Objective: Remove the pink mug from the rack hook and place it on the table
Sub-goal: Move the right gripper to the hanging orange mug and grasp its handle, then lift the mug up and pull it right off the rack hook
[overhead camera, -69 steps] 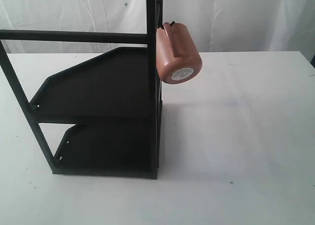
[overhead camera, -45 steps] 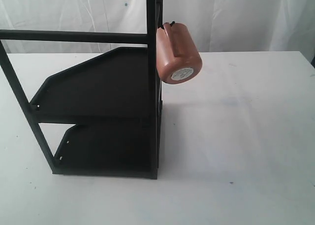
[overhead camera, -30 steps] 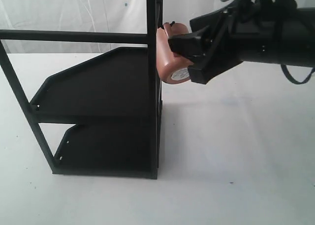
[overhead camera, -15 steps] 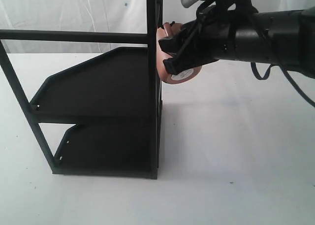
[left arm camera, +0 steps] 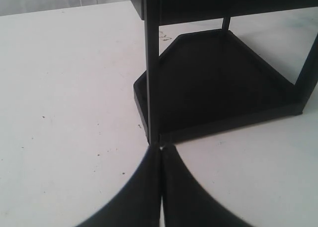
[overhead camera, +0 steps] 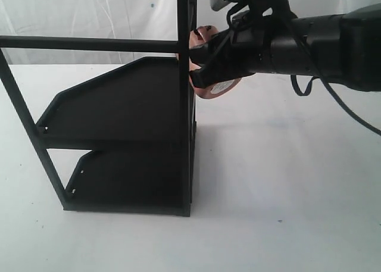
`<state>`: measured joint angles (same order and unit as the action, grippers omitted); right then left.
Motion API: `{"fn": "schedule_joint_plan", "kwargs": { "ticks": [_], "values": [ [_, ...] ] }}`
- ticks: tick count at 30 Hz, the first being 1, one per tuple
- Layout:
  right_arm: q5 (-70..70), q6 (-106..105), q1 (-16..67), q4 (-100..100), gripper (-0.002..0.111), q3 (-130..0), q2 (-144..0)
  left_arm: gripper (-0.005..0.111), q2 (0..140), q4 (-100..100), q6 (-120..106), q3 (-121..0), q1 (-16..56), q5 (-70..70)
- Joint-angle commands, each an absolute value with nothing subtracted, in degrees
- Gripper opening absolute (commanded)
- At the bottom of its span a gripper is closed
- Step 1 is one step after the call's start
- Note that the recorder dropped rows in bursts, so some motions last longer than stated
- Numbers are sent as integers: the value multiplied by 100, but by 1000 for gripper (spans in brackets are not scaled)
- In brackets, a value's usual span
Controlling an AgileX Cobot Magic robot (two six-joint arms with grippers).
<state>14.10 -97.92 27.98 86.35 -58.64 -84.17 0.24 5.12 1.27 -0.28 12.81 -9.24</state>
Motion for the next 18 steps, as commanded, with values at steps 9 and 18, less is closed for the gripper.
{"fn": "schedule_joint_plan", "kwargs": {
  "ticks": [9, 18],
  "values": [
    [1325, -9741, 2807, 8673, 8, -5879, -8445, 0, 0, 552, 130, 0, 1261, -950],
    [1287, -9741, 2807, 8696, 0, -5879, -8445, 0, 0, 552, 130, 0, 1261, -950]
  ]
}}
